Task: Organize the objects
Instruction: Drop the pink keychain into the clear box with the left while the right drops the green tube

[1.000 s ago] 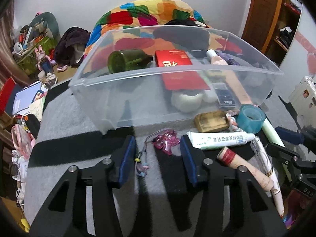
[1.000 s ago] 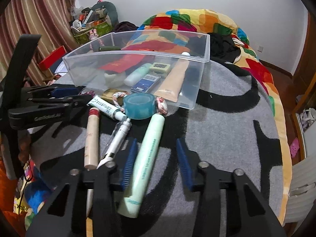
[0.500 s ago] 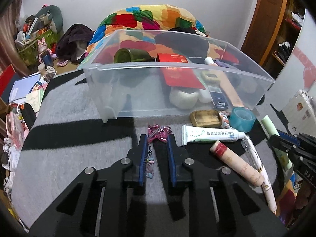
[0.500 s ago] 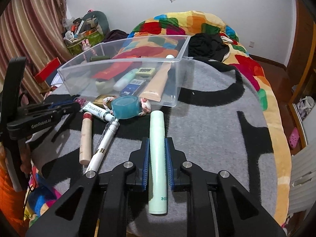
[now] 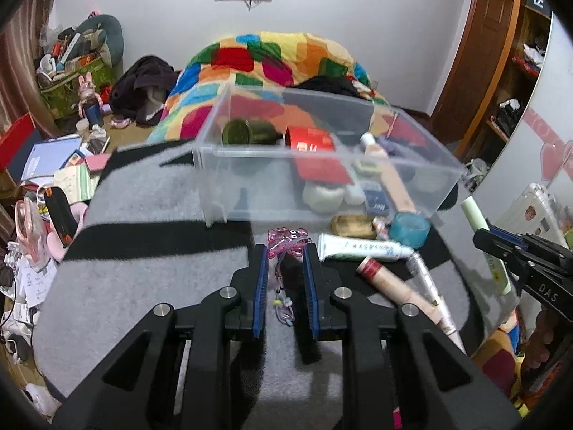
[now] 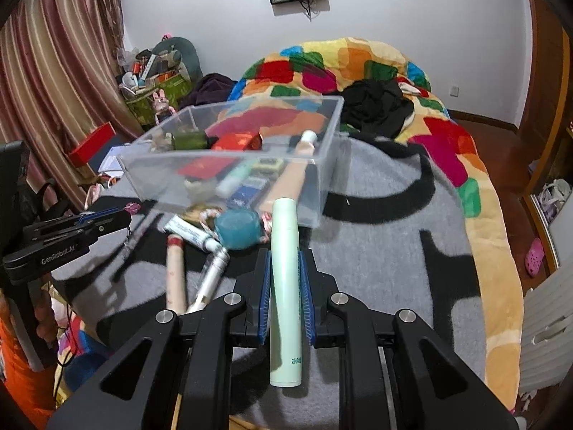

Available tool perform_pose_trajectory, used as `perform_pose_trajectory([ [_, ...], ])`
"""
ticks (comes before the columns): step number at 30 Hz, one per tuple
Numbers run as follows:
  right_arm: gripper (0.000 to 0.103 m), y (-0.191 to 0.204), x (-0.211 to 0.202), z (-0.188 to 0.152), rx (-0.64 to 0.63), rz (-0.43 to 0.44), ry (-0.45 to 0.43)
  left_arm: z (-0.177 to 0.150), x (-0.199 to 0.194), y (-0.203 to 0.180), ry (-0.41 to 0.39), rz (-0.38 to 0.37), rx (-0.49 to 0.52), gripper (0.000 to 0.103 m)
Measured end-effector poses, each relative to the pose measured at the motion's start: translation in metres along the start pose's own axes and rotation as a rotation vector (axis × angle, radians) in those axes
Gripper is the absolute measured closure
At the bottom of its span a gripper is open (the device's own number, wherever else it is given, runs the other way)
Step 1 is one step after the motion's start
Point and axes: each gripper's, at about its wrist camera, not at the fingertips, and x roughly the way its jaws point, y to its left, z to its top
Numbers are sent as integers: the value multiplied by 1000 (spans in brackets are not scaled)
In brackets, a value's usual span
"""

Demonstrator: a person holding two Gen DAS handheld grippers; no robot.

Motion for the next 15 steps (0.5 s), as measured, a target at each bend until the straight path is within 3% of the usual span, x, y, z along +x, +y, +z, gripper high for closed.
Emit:
perform_pose_trajectory([
  [9,89,17,-17,37,-49,10,-99,31,-40,0,-132,-8,16,84],
  [15,89,29,-21,59,-98,-1,-144,49,-49,-3,-173,-10,17,84],
])
